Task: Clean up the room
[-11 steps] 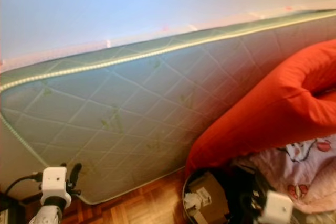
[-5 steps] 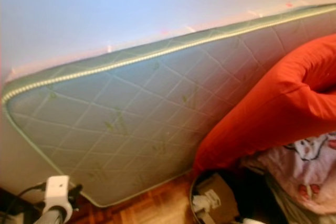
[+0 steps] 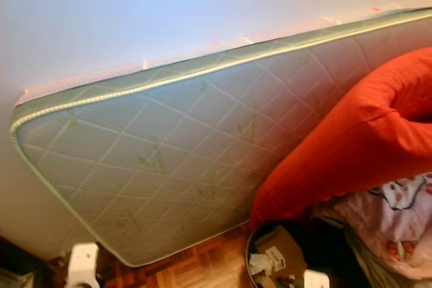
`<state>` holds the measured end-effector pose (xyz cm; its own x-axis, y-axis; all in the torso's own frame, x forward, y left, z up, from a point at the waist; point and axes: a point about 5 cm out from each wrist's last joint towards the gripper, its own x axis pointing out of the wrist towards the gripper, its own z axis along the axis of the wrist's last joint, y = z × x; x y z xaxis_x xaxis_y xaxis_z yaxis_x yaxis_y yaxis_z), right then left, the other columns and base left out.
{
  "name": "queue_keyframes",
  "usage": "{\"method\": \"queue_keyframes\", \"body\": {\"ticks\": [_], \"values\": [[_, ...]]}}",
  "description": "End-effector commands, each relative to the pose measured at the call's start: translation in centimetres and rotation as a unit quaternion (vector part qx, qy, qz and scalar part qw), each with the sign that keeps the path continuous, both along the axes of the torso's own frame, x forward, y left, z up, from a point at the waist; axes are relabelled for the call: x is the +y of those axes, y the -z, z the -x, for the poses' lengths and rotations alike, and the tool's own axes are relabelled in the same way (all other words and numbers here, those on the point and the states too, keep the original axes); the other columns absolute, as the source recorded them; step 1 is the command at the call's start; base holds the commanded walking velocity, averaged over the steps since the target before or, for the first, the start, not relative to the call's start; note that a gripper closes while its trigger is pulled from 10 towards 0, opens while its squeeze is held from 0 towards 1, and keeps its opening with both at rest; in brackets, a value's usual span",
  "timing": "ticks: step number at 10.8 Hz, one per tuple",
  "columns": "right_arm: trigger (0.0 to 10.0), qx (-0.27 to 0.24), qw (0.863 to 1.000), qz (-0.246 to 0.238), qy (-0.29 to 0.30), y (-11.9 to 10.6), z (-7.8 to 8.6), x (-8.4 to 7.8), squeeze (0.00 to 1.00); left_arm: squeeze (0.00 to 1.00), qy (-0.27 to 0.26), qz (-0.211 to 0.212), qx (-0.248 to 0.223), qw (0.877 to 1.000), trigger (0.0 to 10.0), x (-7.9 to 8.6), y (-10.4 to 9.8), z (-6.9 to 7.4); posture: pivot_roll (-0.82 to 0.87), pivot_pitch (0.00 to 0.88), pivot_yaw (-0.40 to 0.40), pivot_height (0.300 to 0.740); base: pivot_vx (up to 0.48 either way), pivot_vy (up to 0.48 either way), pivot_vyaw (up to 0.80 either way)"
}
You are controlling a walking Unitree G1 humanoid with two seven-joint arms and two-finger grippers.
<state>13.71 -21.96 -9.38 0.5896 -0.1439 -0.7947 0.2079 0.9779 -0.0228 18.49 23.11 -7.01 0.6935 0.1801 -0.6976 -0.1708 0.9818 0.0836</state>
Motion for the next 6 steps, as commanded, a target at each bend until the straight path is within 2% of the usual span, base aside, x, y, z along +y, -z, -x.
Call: {"method": "queue_keyframes", "body": {"ticks": [1, 3, 4, 6], "values": [[10.0, 0.004, 0.999, 0.015, -0.032, -0.18, -0.42, -0.23, 0.0, 0.0, -0.021, 0.001, 0.02, 1.0, 10.0, 0.23, 0.53, 1.01, 0.18, 0.0, -0.028, 0.74, 0.0, 0.0, 0.0], [10.0, 0.0, 0.999, 0.013, -0.043, -0.4, -1.2, -0.03, 0.0, 0.0, -0.007, -0.003, 0.014, 1.0, 10.0, -0.16, 0.49, 0.87, 0.18, 0.0, -0.041, 0.74, 0.0, 0.0, 0.0], [10.0, -0.001, 1.0, 0.01, -0.027, -0.4, -1.18, -0.16, 0.0, 0.0, -0.006, -0.004, 0.011, 1.0, 10.0, -0.23, 0.44, 0.75, 0.19, 0.0, -0.045, 0.74, 0.0, 0.0, 0.0], [10.0, 0.021, 0.999, 0.016, -0.034, -0.11, -0.84, 0.07, 0.0, 0.0, 0.004, -0.009, 0.015, 1.0, 10.0, -0.17, 0.42, 0.68, 0.16, 0.002, -0.021, 0.74, 0.0, 0.0, 0.0]]}}
